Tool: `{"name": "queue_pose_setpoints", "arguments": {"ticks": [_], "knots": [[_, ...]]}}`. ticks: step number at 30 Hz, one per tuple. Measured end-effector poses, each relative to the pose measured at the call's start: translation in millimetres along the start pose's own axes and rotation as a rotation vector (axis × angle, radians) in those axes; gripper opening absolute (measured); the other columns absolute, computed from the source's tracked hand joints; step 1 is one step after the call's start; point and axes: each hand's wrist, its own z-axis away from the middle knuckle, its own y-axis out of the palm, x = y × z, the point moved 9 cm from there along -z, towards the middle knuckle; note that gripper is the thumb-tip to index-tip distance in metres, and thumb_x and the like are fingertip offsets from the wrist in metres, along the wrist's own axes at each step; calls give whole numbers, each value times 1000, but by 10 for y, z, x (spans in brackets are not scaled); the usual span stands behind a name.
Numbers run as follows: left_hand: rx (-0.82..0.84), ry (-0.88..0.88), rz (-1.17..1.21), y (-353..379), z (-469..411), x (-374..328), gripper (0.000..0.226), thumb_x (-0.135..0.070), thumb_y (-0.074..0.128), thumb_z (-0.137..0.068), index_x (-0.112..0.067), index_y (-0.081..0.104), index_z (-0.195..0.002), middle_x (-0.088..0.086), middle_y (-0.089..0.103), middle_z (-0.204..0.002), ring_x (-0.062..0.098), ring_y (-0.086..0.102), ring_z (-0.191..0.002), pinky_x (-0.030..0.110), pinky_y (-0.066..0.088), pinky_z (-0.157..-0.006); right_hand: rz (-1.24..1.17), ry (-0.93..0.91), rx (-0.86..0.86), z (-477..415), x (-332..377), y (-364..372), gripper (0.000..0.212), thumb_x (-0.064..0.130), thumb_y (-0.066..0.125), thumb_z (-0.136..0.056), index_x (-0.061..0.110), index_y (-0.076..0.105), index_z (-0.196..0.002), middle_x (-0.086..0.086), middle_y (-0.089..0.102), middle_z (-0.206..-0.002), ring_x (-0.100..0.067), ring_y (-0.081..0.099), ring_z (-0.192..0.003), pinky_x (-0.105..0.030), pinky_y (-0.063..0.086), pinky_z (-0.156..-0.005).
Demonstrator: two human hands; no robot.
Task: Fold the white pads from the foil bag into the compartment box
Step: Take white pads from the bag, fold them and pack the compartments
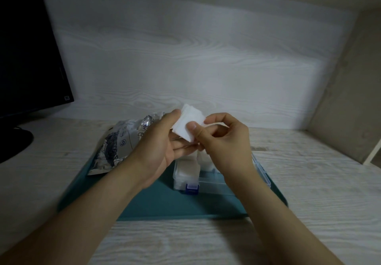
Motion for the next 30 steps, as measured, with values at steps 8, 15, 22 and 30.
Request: {"name": "queue_pose_setpoints", "arguments": {"ticks": [8,15,22,30], "knots": [[16,-75,-8,-5,-28,113,50,-37,34,-115,-1,56,-141,27,72,-116,31,74,-107,49,59,-98,526,-523,10,114,336,131,46,22,90,-79,25,56,-110,8,60,-112,-2,56,-102,-7,38,-83],[31,-104,65,-17,-55,167,52,-40,34,-115,-5,62,-142,29,59,-145,33,59,-126,53,40,-122,706,-723,111,207,383,270,38,32,92,-73,17,68,-99,0,64,-141,-18,59,-127,-36,47,-100],[50,-113,18,-2,-23,119,45,-29,42,-111,0,64,-137,16,66,-113,27,63,-103,42,53,-97,698,-745,179,199,365,304,21,14,83,-81,14,64,-88,-8,59,-147,-24,61,-128,-41,54,-95],[113,-79,-27,82,1,106,42,-31,43,-112,4,63,-123,21,60,-116,35,54,-111,52,48,-107,759,-739,301,228,291,412,26,11,73,-77,12,53,-93,-4,64,-125,-27,59,-123,-47,49,-94]]}}
